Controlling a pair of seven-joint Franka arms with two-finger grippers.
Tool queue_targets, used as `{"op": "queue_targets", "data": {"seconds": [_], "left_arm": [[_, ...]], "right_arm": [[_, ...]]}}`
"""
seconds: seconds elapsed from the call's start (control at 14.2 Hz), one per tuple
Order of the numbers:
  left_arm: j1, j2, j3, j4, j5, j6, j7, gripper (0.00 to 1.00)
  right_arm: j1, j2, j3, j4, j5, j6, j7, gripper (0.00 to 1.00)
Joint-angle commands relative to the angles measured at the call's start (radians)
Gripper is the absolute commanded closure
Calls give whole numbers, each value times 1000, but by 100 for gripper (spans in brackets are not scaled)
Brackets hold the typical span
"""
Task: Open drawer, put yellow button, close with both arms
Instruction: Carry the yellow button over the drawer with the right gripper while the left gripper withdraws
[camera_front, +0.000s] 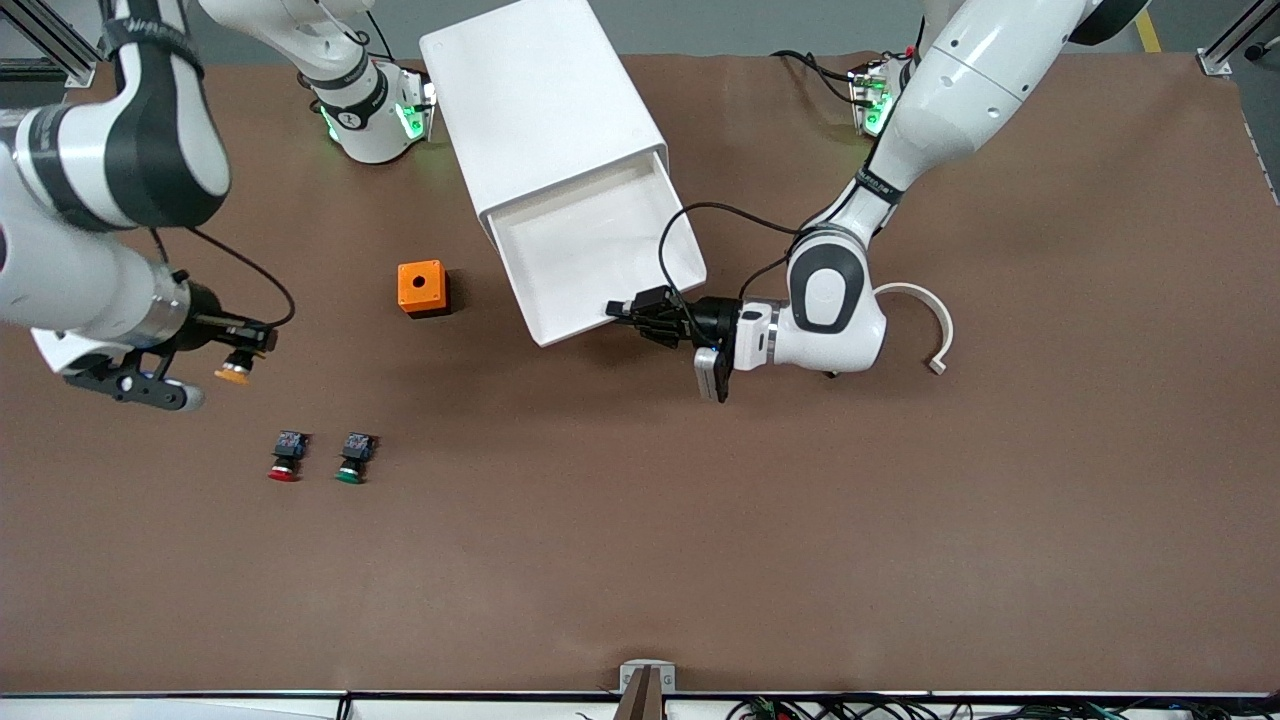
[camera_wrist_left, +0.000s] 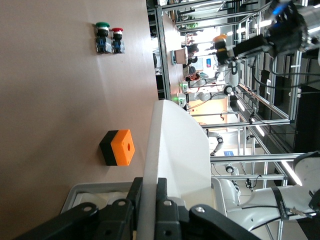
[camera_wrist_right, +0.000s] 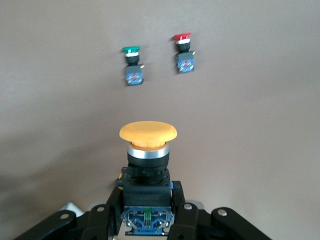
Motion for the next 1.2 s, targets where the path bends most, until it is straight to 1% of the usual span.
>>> {"op": "queue_targets", "data": {"seconds": [0.0,0.07,0.14,0.21,0.28,0.42,0.49,0.63,0.77,0.92,1.06,1.13], "left_arm": [[-2,30,13,50,7,18,-27,93],[-9,30,13,47,7,18,-38,89],[-12,30,14,47,16,19,-73,60],[-12,28,13,47,36,19,-122,6],[-12,24,14,47,58,21,-176,0],[-1,7,16,59,131,27,-301,0],[5,2,17,80,191,27,-394,0],[22,-4,18,125,310,21,-577,0],[45,-12,18,160,406,16,-731,0],[74,-18,18,179,519,14,-831,0],[97,-35,17,205,623,-11,-918,0],[109,-36,18,229,709,-24,-935,0]], "right_arm": [[98,-49,-8,-23,6,-13,182,66],[139,-51,-8,-20,6,-22,269,66],[188,-51,-8,-14,6,-27,358,66],[239,-49,-8,-12,6,-25,456,66],[283,-47,-8,-11,7,-21,548,67],[365,-40,-7,-1,29,-8,693,70],[392,-38,-7,5,61,5,759,72],[434,-35,-8,5,124,53,878,72],[486,-31,-7,3,141,99,990,72],[530,-14,-7,2,156,143,1089,72],[561,5,-8,-3,202,214,1191,72],[581,14,-8,-4,205,244,1237,72]]}}
